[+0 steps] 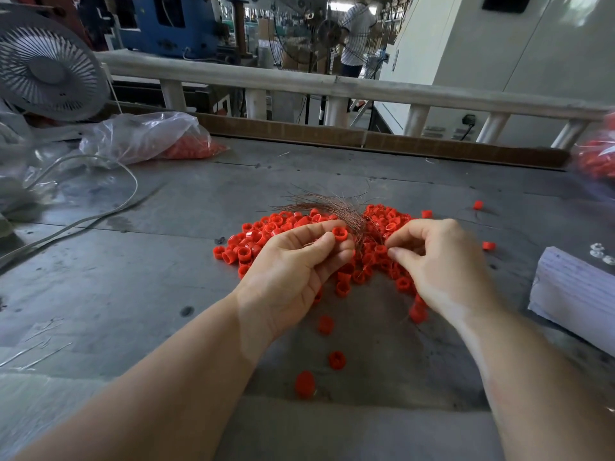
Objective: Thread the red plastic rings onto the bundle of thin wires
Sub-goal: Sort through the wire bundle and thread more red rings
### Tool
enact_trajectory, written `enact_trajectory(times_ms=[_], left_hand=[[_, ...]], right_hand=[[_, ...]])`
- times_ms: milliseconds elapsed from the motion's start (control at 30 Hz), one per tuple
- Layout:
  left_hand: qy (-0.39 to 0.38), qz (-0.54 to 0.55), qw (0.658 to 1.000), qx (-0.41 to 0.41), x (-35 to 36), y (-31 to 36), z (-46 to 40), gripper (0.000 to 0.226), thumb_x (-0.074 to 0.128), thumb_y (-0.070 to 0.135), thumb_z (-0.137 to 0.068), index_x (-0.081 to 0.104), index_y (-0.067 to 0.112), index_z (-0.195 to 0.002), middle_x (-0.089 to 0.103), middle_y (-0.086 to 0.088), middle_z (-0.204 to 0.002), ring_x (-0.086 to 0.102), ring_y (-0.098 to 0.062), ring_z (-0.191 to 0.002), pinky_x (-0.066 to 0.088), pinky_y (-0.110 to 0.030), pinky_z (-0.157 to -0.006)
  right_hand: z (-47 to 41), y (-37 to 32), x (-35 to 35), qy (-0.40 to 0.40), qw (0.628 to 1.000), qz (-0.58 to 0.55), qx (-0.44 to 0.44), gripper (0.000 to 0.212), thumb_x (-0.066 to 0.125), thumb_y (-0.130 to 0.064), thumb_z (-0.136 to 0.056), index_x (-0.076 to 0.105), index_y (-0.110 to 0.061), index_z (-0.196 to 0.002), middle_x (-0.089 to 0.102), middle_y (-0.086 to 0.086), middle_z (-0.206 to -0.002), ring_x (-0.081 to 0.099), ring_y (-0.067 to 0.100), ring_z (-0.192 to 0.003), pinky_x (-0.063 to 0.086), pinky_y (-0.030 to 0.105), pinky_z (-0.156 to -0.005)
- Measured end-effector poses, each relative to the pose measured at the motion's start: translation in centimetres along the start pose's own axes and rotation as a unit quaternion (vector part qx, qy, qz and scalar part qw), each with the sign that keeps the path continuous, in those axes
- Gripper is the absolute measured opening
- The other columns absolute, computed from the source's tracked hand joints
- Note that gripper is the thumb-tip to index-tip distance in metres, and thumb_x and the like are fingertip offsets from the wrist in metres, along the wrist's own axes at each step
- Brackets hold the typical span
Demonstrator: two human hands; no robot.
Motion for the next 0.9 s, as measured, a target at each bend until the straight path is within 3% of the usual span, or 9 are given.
enact_trajectory(times_ms=[167, 367, 533, 667, 767, 900], left_hand=[[0.0, 0.01, 1.0, -0.006, -0.08, -0.2, -0.11, 0.02, 0.042, -0.006, -0.092, 0.062, -0.001, -0.091, 0.065, -0.006, -0.065, 0.065, -0.01, -0.062, 0.056, -0.018, -0.064], [-0.002, 0.009, 1.0, -0.009, -0.09, -0.29, -0.19, 0.019, 0.043, -0.006, -0.092, 0.062, -0.001, -0.092, 0.066, -0.007, -0.067, 0.066, -0.011, -0.064, 0.056, -0.018, -0.064], [-0.01, 0.011, 1.0, -0.008, 0.01, -0.3, -0.14, 0.019, 0.043, -0.006, -0.092, 0.062, -0.002, -0.092, 0.066, -0.007, -0.067, 0.066, -0.011, -0.065, 0.056, -0.018, -0.064], [-0.02, 0.016, 1.0, -0.01, 0.17, -0.32, -0.13, 0.019, 0.043, -0.005, -0.092, 0.062, -0.001, -0.093, 0.067, -0.007, -0.068, 0.067, -0.011, -0.065, 0.055, -0.018, -0.062], [-0.029, 0.019, 0.999, -0.012, 0.31, -0.28, -0.07, 0.019, 0.044, -0.004, -0.092, 0.062, -0.001, -0.094, 0.067, -0.007, -0.07, 0.067, -0.011, -0.066, 0.055, -0.018, -0.062], [-0.035, 0.019, 0.999, -0.007, 0.46, -0.24, 0.05, 0.019, 0.044, -0.004, -0.091, 0.063, 0.0, -0.094, 0.068, -0.007, -0.071, 0.067, -0.011, -0.067, 0.056, -0.019, -0.063]], right_hand=[[0.08, 0.33, 0.06, -0.049, 0.996, 0.065, 0.021, 0.03, 0.075, -0.015, -0.076, 0.059, -0.034, -0.06, 0.057, -0.017, -0.061, 0.058, 0.013, -0.067, 0.043, 0.024, -0.068], [0.09, 0.35, -0.6, -0.078, 0.992, 0.09, 0.041, 0.017, 0.078, -0.022, -0.074, 0.066, -0.027, -0.064, 0.055, -0.016, -0.062, 0.059, 0.017, -0.077, 0.046, 0.034, -0.078], [0.4, 0.54, -0.65, -0.144, 0.98, 0.129, 0.054, 0.021, 0.079, -0.033, -0.071, 0.062, -0.03, -0.059, 0.061, -0.015, -0.067, 0.058, 0.014, -0.079, 0.043, 0.037, -0.085], [0.45, 0.34, -0.4, -0.14, 0.977, 0.156, 0.03, 0.019, 0.074, -0.034, -0.077, 0.061, -0.032, -0.063, 0.06, -0.015, -0.069, 0.05, 0.01, -0.078, 0.029, 0.03, -0.078], [0.54, 0.39, -0.12, -0.141, 0.978, 0.153, 0.012, 0.02, 0.074, -0.033, -0.077, 0.059, -0.031, -0.064, 0.059, -0.014, -0.07, 0.053, 0.01, -0.075, 0.033, 0.029, -0.078], [0.21, -0.06, 0.0, -0.096, 0.993, 0.063, -0.022, 0.023, 0.077, -0.022, -0.076, 0.057, -0.026, -0.065, 0.06, -0.011, -0.066, 0.053, 0.003, -0.061, 0.038, 0.024, -0.061]])
Point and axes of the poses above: each hand's wrist, its own z-axis away from the middle knuckle, its own x-axis out of the palm, y = z × x, the point moved 6 cm from there along -z, towards the middle knuckle
